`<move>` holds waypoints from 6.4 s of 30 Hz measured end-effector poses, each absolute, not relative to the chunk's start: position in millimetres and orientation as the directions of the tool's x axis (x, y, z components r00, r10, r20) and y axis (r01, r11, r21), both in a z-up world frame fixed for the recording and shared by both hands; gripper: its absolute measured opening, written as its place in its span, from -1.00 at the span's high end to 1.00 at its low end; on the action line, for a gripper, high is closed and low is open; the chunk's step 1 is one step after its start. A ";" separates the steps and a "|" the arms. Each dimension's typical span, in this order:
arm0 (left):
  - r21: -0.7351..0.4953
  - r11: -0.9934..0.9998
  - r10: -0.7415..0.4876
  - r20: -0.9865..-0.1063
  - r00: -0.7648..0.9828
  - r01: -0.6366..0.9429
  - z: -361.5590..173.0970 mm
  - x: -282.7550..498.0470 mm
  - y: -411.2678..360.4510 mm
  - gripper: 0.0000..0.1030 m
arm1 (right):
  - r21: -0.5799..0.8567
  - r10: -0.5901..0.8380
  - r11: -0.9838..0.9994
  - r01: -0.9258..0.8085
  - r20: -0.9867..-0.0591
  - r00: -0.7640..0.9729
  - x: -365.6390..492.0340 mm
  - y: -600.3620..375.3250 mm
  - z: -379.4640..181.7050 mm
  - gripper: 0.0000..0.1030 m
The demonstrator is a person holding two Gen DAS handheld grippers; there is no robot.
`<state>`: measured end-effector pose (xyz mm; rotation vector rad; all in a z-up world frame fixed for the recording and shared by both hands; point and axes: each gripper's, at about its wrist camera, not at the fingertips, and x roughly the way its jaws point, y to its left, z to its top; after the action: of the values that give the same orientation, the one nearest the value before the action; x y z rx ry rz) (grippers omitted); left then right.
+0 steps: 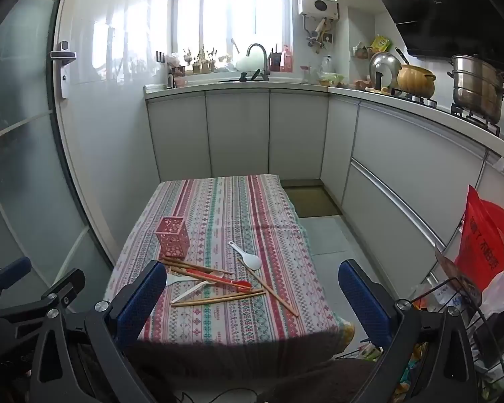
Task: Organize utensils
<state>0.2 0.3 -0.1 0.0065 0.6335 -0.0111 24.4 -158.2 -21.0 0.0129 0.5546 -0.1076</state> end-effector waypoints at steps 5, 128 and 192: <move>0.007 1.000 -0.016 -0.591 0.806 0.025 -0.6 2.3 -0.2 -0.90 | -0.016 -0.095 0.995 0.102 -0.528 0.844 24.9 -156.4 -20.8 -1.00; 0.060 0.835 -0.177 -0.911 0.372 0.546 -220.2 259.7 -68.3 -0.32 | 0.148 0.131 0.989 0.014 -0.913 0.386 281.6 -257.6 -230.0 -0.68; 0.094 0.721 -0.100 -0.966 0.237 0.687 -306.9 387.3 -155.6 0.53 | 0.285 0.234 0.948 0.144 -0.927 0.293 307.2 -322.0 -276.7 -0.62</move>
<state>387.3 -155.6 -306.9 0.5769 1.2227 -0.5821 307.2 -322.0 -276.7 0.3427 1.2798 0.0622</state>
